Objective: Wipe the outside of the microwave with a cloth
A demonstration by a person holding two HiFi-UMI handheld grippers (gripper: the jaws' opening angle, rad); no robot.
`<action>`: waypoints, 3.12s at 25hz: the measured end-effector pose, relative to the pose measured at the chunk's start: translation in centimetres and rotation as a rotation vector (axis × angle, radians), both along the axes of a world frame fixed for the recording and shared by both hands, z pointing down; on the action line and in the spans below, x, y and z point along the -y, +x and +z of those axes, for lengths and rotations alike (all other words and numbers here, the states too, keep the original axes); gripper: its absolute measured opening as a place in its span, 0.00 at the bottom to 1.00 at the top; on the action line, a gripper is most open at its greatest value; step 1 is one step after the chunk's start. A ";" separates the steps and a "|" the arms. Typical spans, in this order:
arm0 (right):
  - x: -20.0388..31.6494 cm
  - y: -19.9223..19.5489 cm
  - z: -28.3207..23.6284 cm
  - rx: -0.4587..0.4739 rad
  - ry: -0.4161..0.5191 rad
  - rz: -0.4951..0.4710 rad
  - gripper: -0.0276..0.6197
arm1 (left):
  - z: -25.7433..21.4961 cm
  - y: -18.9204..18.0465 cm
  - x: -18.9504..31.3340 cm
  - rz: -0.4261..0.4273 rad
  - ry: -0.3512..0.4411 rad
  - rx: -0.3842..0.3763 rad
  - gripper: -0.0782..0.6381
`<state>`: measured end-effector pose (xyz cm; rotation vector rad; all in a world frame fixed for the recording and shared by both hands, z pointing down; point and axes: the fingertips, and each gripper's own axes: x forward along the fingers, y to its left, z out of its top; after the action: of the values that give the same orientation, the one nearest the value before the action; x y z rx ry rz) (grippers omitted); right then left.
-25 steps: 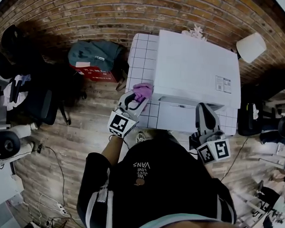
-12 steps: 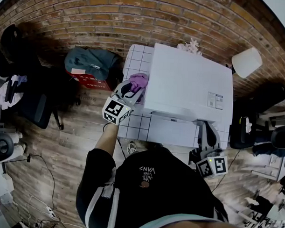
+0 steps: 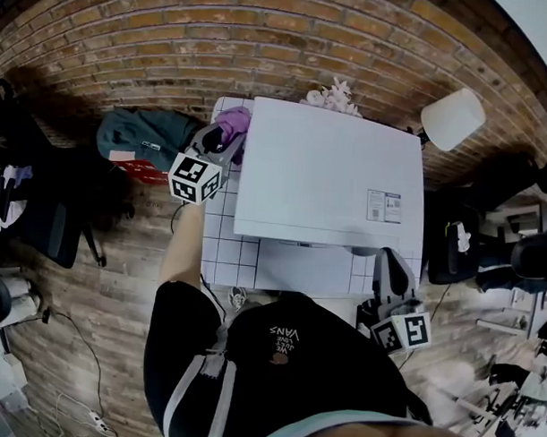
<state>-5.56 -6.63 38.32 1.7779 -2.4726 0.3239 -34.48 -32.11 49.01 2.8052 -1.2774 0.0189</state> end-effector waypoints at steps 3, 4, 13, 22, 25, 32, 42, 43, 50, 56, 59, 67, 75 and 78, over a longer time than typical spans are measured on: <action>0.3 1.4 0.0 0.021 -0.010 0.024 0.05 | 0.2 0.0 2.4 -0.022 -0.013 0.009 0.30; 0.5 1.8 0.1 0.021 -0.013 0.028 0.05 | 0.2 0.0 3.1 -0.032 -0.017 0.010 0.30; 1.4 2.1 0.5 0.029 -0.023 0.009 0.05 | 0.2 -0.2 4.1 -0.089 -0.022 0.001 0.30; 0.3 -2.7 0.3 0.044 -0.008 -0.070 0.05 | 0.8 -1.9 -4.7 -0.045 0.029 0.006 0.30; -0.7 -5.0 0.2 0.048 -0.003 -0.095 0.05 | 1.9 -2.3 -8.9 -0.030 0.024 -0.006 0.30; -2.8 -8.5 0.5 0.050 -0.004 -0.122 0.05 | 5.6 -2.3 -17.8 -0.015 -0.034 -0.033 0.30; -5.1 -10.4 1.0 0.043 -0.011 -0.111 0.05 | 7.8 -0.8 -22.4 0.036 -0.066 -0.066 0.30; -5.2 -10.4 1.1 0.042 -0.013 -0.108 0.05 | 7.8 -0.8 -22.1 0.039 -0.064 -0.068 0.30; -4.7 -9.5 1.2 0.032 -0.026 -0.082 0.05 | 8.0 -0.6 -18.1 0.056 -0.063 -0.051 0.30; -3.4 -7.5 1.6 0.033 -0.044 -0.066 0.05 | 7.4 -0.1 -11.4 0.039 -0.034 -0.022 0.30; -2.8 -6.2 1.9 0.030 -0.057 -0.053 0.05 | 7.2 -0.1 -8.0 0.018 -0.032 -0.016 0.30; -1.3 -2.7 2.5 0.016 -0.089 -0.014 0.05 | 6.5 0.2 0.4 -0.050 -0.035 -0.037 0.30; 0.2 -0.2 2.9 0.014 -0.109 0.012 0.05 | 5.8 0.1 4.5 -0.102 -0.038 -0.016 0.30; 0.4 -0.7 2.8 0.023 -0.101 -0.009 0.05 | 5.7 0.0 3.5 -0.096 -0.036 -0.003 0.30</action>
<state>-6.30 -7.01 41.15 1.7328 -2.4315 0.4627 -34.46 -35.58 54.69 2.7099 -1.3948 0.0326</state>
